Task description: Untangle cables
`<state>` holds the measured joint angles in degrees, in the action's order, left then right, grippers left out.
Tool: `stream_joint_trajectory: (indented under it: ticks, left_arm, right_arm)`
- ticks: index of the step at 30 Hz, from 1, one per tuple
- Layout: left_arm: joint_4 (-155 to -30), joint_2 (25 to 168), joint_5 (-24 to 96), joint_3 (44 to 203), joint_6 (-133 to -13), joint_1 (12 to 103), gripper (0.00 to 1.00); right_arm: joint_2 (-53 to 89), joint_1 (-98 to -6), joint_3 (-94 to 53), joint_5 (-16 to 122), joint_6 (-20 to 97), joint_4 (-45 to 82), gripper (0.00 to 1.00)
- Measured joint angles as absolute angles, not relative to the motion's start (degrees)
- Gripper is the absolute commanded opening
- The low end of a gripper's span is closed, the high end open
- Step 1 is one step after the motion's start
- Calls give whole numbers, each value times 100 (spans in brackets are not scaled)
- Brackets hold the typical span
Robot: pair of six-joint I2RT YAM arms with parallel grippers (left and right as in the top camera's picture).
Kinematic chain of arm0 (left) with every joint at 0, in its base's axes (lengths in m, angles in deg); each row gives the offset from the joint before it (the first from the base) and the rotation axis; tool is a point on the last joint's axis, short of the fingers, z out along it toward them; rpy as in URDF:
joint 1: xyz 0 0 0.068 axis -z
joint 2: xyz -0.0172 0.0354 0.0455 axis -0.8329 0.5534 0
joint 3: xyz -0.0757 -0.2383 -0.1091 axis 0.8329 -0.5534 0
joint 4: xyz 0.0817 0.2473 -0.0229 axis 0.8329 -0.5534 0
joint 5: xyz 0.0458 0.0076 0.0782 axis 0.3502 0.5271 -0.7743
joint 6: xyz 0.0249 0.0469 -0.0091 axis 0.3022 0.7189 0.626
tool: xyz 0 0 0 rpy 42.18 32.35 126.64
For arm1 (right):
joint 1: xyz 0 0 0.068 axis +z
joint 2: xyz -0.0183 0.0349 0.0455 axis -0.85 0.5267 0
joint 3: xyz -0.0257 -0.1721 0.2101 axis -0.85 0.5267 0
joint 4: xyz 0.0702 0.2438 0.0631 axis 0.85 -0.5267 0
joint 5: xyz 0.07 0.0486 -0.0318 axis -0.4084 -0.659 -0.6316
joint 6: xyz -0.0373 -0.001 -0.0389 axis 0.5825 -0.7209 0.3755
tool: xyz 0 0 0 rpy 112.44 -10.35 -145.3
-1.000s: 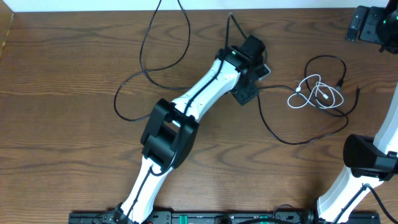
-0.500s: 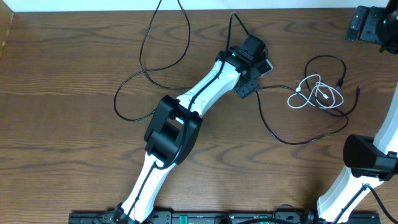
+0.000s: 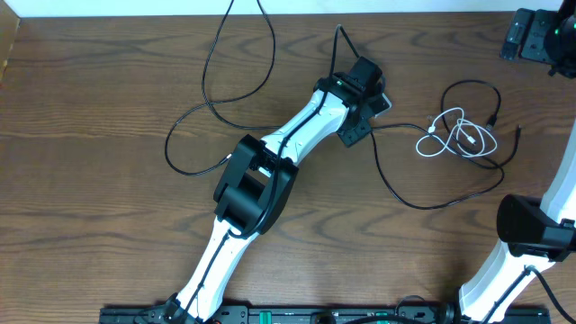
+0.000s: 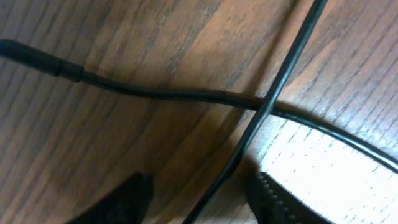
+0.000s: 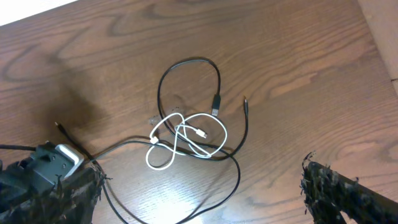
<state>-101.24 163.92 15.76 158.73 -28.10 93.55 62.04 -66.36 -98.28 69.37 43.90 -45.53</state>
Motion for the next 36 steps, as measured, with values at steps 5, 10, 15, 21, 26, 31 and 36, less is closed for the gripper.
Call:
stream_joint_trajectory:
  ticks: [5, 10, 15, 21, 26, 31, 36]
  left_arm:
    - [-10122, 16392, 1585, 15855, -2814, 9366, 9]
    - [-10124, 16392, 1598, 15851, -2784, 9366, 7]
    - [-10144, 16392, 1598, 15851, -2810, 9366, 7]
    - [-10251, 16274, 1571, 15796, -3177, 9357, 7]
    - [-10282, 15622, 1571, 15665, -3601, 9324, 7]
    - [-10269, 14457, 1571, 15659, -3853, 9269, 7]
    - [-10256, 13636, 1574, 15698, -4075, 9230, 7]
  right_arm:
    - [6204, -6636, -9828, 6937, 4392, -4553, 99]
    - [6204, -6638, -9828, 6937, 4392, -4553, 99]
    - [6204, -6638, -9828, 6937, 4390, -4553, 99]
    - [6204, -6638, -9828, 6934, 4392, -4553, 99]
    - [6204, -6636, -9828, 6934, 4392, -4553, 99]
    - [6204, -6636, -9828, 6934, 4392, -4553, 99]
    - [6204, -6636, -9828, 6934, 4392, -4553, 99]
